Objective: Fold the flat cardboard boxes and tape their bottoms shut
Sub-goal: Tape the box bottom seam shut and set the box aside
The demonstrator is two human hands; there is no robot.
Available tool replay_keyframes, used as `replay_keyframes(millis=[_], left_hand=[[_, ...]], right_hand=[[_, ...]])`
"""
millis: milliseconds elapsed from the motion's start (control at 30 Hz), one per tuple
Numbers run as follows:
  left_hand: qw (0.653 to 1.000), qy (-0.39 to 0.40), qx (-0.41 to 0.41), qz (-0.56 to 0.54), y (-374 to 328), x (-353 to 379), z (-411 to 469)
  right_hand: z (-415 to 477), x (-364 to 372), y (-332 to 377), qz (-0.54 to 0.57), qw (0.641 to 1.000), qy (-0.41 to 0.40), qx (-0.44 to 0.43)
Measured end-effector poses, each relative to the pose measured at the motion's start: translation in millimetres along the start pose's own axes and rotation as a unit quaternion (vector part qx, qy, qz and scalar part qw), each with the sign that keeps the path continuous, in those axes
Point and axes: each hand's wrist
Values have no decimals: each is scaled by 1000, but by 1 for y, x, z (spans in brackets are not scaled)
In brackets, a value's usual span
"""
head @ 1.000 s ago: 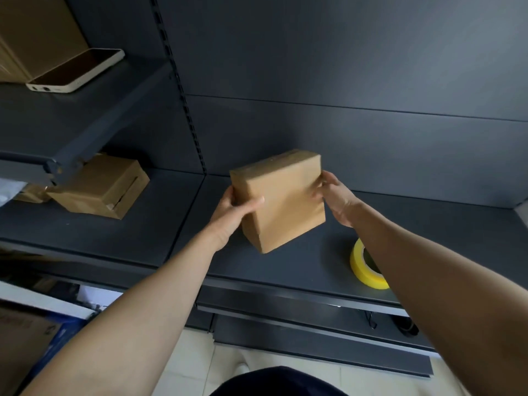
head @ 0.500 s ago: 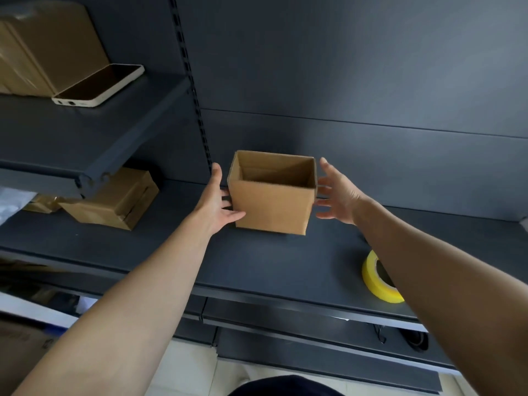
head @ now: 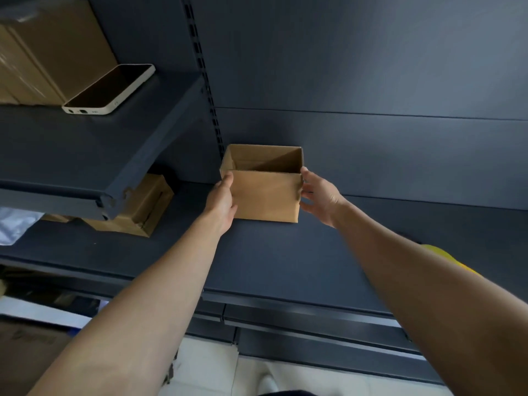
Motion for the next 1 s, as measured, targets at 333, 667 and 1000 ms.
replay_keyframes(millis=[333,667,1000], left_hand=[[973,-85,88,195,12,-7,-14],[820,18,318,476,-4,9,-133],[635,-31,425,645,-14,-18,-259]], right_hand=[[-18,6,-6,-203,936,-259,-126],[-104,20,-8,-684,648,-202,-266],[-200,63,-30,-757,511,-138,-383]])
Point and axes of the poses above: each hand's wrist, its own z-axis towards the middle knuckle, its own x-axis out of the palm, y = z × x, and after that the axes turned 12 degrees about x, right-handed
